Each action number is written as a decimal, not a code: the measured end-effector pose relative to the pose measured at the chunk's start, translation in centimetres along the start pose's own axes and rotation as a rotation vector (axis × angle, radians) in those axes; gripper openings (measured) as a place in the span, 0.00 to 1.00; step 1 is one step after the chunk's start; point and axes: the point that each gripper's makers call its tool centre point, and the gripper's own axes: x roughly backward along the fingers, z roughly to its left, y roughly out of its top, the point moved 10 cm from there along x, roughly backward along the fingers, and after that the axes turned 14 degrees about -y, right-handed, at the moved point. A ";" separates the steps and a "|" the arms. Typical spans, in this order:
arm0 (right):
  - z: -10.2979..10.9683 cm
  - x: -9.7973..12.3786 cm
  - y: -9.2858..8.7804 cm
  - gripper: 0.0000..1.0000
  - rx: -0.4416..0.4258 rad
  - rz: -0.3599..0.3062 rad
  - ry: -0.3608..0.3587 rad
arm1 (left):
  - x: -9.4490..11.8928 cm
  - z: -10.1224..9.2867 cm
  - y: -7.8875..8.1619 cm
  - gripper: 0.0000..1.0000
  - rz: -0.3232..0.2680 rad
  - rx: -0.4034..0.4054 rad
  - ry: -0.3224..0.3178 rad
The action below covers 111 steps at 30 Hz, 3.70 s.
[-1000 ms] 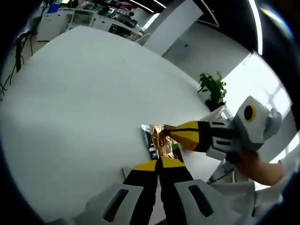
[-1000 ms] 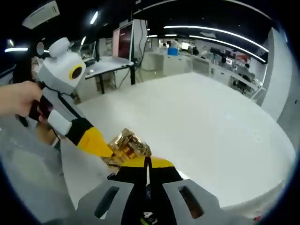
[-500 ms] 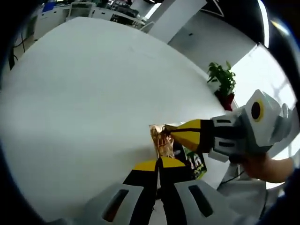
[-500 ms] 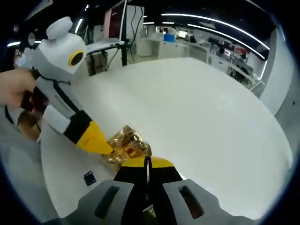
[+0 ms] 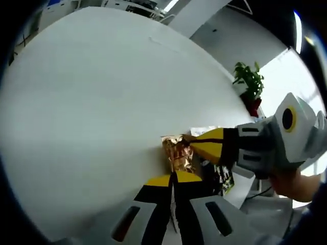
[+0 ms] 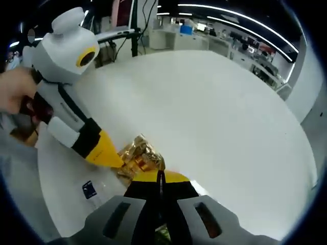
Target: Arrange the skincare products in the storage area until every visible bottle or jar stands upright without overlapping.
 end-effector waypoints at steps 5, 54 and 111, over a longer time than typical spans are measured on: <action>0.3 0.1 -0.2 0.01 0.029 0.017 -0.008 | -0.2 0.3 0.1 0.06 0.012 -0.033 0.014; -1.1 1.9 -0.7 0.19 0.061 -0.152 -0.058 | -2.4 -2.1 1.0 0.21 0.100 -0.725 0.139; 0.3 7.0 -8.5 0.23 0.230 -0.041 0.167 | -2.6 -2.8 1.1 0.29 0.145 -0.763 0.107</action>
